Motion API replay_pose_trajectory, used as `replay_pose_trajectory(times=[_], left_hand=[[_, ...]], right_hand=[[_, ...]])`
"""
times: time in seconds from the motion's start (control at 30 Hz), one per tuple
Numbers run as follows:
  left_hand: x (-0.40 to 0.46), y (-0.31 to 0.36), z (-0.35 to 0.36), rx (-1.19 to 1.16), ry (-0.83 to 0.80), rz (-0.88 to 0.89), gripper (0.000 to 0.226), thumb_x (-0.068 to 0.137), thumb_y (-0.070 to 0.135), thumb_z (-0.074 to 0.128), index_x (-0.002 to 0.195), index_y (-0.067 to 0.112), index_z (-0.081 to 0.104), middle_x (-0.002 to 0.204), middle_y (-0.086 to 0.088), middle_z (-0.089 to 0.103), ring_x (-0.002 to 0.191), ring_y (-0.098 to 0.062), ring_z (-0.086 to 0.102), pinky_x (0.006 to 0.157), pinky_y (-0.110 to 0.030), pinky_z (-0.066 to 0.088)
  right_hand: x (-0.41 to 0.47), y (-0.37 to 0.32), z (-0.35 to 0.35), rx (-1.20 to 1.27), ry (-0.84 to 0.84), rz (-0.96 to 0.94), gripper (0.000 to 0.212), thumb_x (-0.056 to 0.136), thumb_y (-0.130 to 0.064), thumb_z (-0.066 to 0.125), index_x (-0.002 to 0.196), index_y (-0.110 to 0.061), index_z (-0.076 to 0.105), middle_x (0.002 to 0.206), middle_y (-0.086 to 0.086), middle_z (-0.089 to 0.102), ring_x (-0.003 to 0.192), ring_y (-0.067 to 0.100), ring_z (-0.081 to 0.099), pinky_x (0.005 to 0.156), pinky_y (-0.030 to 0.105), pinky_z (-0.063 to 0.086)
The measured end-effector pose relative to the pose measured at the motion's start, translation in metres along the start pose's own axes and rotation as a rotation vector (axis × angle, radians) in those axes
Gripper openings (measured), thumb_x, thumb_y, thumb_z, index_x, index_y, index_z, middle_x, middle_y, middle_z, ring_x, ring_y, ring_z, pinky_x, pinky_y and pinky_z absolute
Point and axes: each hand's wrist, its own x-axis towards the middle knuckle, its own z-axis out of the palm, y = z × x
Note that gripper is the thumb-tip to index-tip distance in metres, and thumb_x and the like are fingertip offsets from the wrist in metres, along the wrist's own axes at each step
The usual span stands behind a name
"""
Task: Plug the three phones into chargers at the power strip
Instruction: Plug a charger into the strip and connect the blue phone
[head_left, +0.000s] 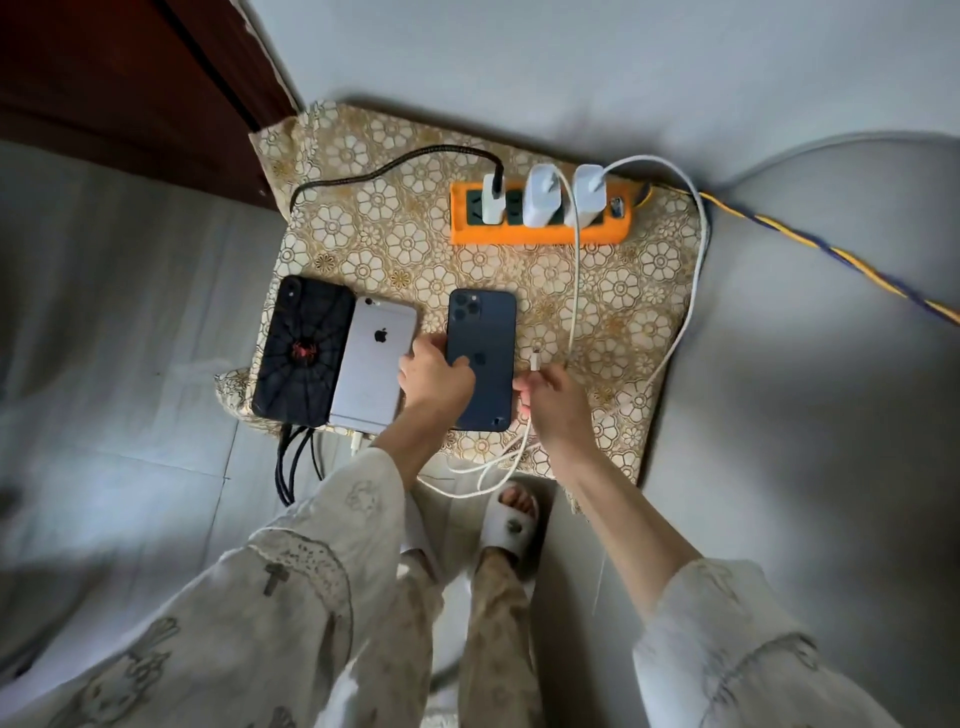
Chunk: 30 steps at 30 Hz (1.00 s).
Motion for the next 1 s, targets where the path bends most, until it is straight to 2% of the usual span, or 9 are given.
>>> replay_pose_trajectory(times=[0.13,0.23,0.3,0.37,0.43,0.5,0.67,0.77,1.0], left_hand=[[0.001,-0.002,0.000,0.041,-0.016,0.048,0.034,0.090,0.015,0.050,0.122,0.006,0.049,0.126,-0.016,0.053,0.114,-0.031,0.051,0.095,-0.042,0.047],[-0.001,-0.001,-0.004,0.184,0.020,0.146,0.027,0.090,0.014,0.052,0.115,0.004,0.054,0.114,-0.016,0.061,0.103,-0.032,0.057,0.078,-0.033,0.047],[-0.001,-0.002,-0.011,0.049,0.012,0.123,0.024,0.089,0.010,0.053,0.112,0.002,0.057,0.113,-0.017,0.064,0.099,-0.032,0.059,0.080,-0.036,0.049],[-0.004,-0.001,-0.022,-0.262,-0.040,-0.021,0.024,0.090,0.005,0.051,0.113,-0.002,0.056,0.114,-0.019,0.062,0.093,-0.031,0.059,0.078,-0.040,0.053],[-0.007,0.002,-0.035,-0.547,-0.086,-0.153,0.027,0.092,0.002,0.047,0.117,-0.005,0.052,0.112,-0.018,0.059,0.094,-0.029,0.057,0.076,-0.040,0.051],[-0.008,0.005,-0.047,-0.691,-0.092,-0.199,0.029,0.093,0.001,0.044,0.121,-0.006,0.050,0.110,-0.014,0.057,0.096,-0.027,0.057,0.079,-0.037,0.048],[-0.014,0.007,-0.066,-0.781,-0.150,-0.152,0.028,0.093,0.003,0.045,0.119,-0.003,0.052,0.107,-0.010,0.059,0.080,-0.017,0.061,0.069,-0.029,0.051],[-0.016,0.004,-0.066,-0.843,-0.178,-0.165,0.027,0.093,0.003,0.045,0.119,-0.003,0.052,0.106,-0.009,0.060,0.080,-0.016,0.061,0.073,-0.032,0.050],[-0.020,-0.002,-0.069,-0.916,-0.211,-0.213,0.014,0.093,0.004,0.046,0.086,0.006,0.058,0.088,-0.005,0.064,0.077,-0.015,0.063,0.063,-0.029,0.053]], right_hand=[[0.001,-0.002,-0.001,0.184,-0.011,0.069,0.022,0.094,-0.008,0.040,0.103,0.000,0.058,0.080,0.002,0.056,0.068,0.015,0.052,0.063,0.027,0.049],[-0.006,0.001,-0.007,0.238,-0.090,0.067,0.017,0.096,-0.009,0.040,0.103,-0.002,0.055,0.090,0.004,0.059,0.065,0.014,0.057,0.058,0.023,0.053],[-0.016,0.007,-0.010,0.214,-0.091,0.035,0.014,0.095,-0.011,0.046,0.098,-0.005,0.058,0.088,0.003,0.062,0.057,0.008,0.057,0.048,0.015,0.048],[-0.028,0.010,-0.011,0.252,-0.062,0.022,0.012,0.092,-0.011,0.051,0.093,-0.008,0.062,0.083,0.002,0.063,0.043,0.001,0.048,0.040,0.012,0.038],[-0.039,0.012,-0.009,0.304,-0.073,0.032,0.016,0.091,-0.010,0.051,0.084,-0.014,0.064,0.077,0.002,0.064,0.041,0.001,0.042,0.041,0.013,0.035],[-0.050,0.010,-0.003,0.336,-0.129,0.047,0.013,0.090,-0.015,0.056,0.082,-0.018,0.066,0.071,0.000,0.064,0.045,0.004,0.038,0.043,0.015,0.032],[-0.063,-0.007,0.014,0.434,-0.206,0.054,0.016,0.085,-0.016,0.063,0.096,-0.005,0.069,0.050,-0.007,0.044,0.037,0.001,0.031,0.036,0.012,0.026],[-0.064,-0.015,0.015,0.543,-0.240,0.074,0.023,0.086,-0.011,0.061,0.107,-0.003,0.065,0.042,-0.013,0.037,0.033,0.000,0.026,0.033,0.011,0.024],[-0.069,-0.019,0.018,0.489,-0.241,0.062,0.030,0.085,-0.012,0.062,0.113,0.001,0.063,0.035,-0.015,0.032,0.032,0.001,0.026,0.034,0.011,0.025]])
